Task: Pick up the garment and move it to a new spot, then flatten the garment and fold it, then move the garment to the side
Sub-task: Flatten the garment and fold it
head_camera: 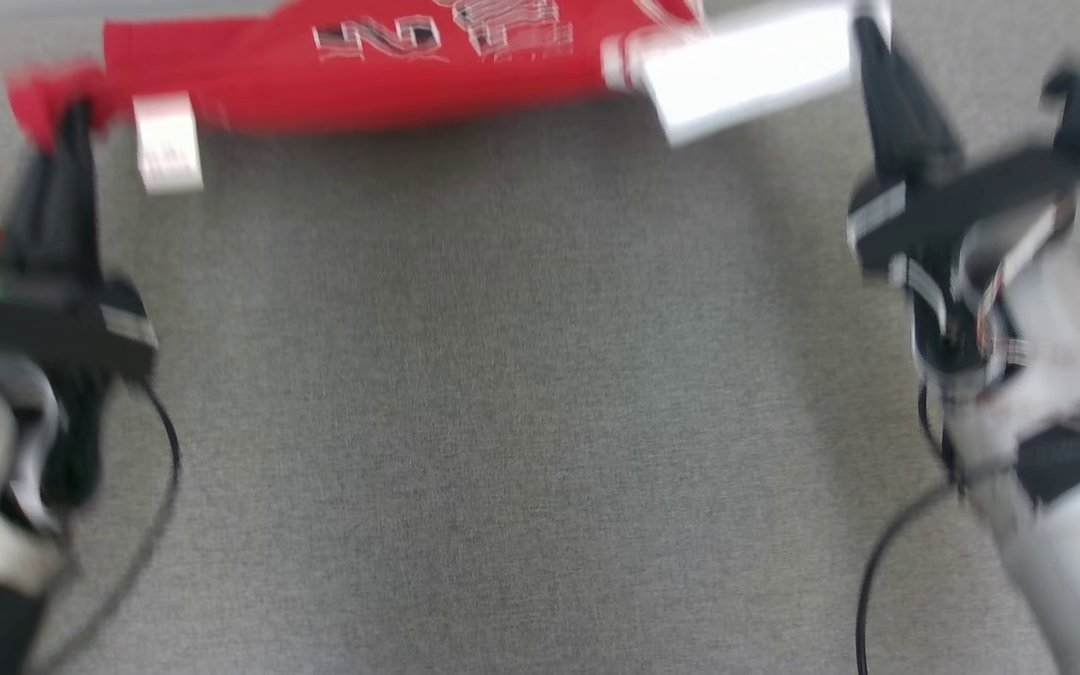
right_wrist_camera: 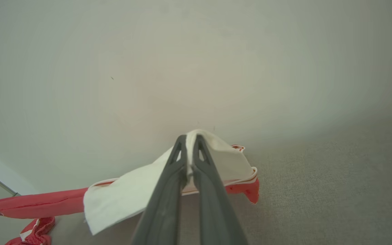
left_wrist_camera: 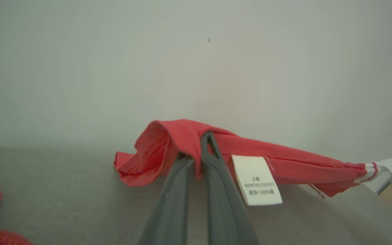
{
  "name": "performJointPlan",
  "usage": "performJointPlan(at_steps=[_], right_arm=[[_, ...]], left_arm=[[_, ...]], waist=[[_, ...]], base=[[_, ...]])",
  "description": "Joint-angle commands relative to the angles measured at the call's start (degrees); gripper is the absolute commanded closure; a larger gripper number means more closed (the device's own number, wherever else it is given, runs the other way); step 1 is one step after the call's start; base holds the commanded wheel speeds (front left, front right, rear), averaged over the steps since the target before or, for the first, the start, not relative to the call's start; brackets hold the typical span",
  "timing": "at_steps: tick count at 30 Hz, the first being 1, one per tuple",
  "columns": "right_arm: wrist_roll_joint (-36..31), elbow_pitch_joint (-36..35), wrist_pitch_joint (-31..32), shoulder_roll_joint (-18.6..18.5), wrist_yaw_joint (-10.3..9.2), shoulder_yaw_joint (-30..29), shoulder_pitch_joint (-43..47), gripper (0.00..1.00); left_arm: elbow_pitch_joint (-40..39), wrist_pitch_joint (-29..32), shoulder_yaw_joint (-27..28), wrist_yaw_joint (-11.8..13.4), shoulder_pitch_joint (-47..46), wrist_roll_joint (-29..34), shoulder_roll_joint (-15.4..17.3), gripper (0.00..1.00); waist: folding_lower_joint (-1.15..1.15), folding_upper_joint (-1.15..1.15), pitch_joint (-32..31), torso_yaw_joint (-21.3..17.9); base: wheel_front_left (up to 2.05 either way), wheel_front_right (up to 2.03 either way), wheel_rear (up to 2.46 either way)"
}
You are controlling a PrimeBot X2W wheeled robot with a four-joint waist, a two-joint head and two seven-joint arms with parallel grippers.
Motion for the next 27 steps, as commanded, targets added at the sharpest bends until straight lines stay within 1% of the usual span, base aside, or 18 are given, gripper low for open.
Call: performJointPlan(at_steps=[1, 4, 5, 6, 7, 10, 12, 15, 21, 27], right_arm=[[-0.8, -3.1, -0.1, -0.8, 0.0, -1.2, 6.3, 1.0], [-2.4, -7.3, 0.9, -0.8, 0.0, -2.8, 14.5, 1.0], [-2.6, -8.5, 1.3, -0.7, 0.0, -3.5, 17.0, 1.0], [-2.6, -8.5, 1.3, -0.7, 0.0, -3.5, 17.0, 1.0], [-2.6, -9.7, 1.7, -0.3, 0.0, -4.6, 19.8, 1.0], [-3.9, -13.3, 3.6, 0.8, 0.0, -6.8, 27.2, 1.0], [-4.5, -15.5, 4.9, 1.6, 0.0, -8.5, 31.9, 1.0], [-5.2, -19.0, 7.0, 3.1, 0.0, -11.5, 38.8, 1.0], [-7.1, -25.5, 13.4, 5.5, 0.0, -14.6, 49.8, 1.0], [-7.9, -30.5, 20.5, 7.0, 0.0, -16.8, 57.8, 1.0]], left_arm=[[-3.6, -1.1, 1.1, 2.2, 6.5, -1.5, 0.1, 1.0], [-7.6, -2.3, 2.3, 5.1, 14.3, -1.6, -0.1, 1.0], [-8.6, -2.7, 2.6, 5.7, 16.7, -1.8, -0.5, 1.0], [-8.6, -2.7, 2.6, 5.7, 16.7, -1.8, -0.5, 1.0], [-9.4, -2.9, 2.9, 6.1, 19.1, -2.4, -1.3, 1.0], [-10.8, -3.7, 3.8, 7.1, 24.7, -1.7, -2.3, 1.0], [-11.2, -3.8, 4.0, 7.4, 28.1, -1.4, -3.9, 1.0], [-10.9, -4.1, 4.7, 7.0, 32.0, -0.3, -5.4, 1.0], [-10.4, -4.1, 7.5, 6.3, 39.2, 3.8, -9.5, 1.0], [-7.8, -4.1, 10.7, 3.4, 46.0, 7.3, -12.5, 1.0]], waist=[[0.02, 0.0, -3.5, -0.4], [0.02, 0.0, -4.7, -0.7], [0.02, 0.0, -5.0, -0.7], [0.02, 0.0, -5.0, -0.7], [0.02, 0.0, -5.4, -0.8], [0.02, 0.0, -6.6, -0.8], [0.02, 0.0, -7.3, -0.8], [0.02, 0.0, -8.3, -0.7], [0.02, 0.0, -11.0, -0.8], [0.02, 0.0, -13.7, -0.4]], base=[[0.0, 0.0, 0.0], [0.0, 0.0, 0.0], [0.0, 0.0, 0.0], [0.0, 0.0, 0.0], [0.0, 0.0, 0.0], [0.0, 0.0, 0.0], [0.0, 0.0, 0.0], [0.0, 0.0, 0.0], [0.0, 0.0, 0.0], [0.0, 0.0, 0.0]])
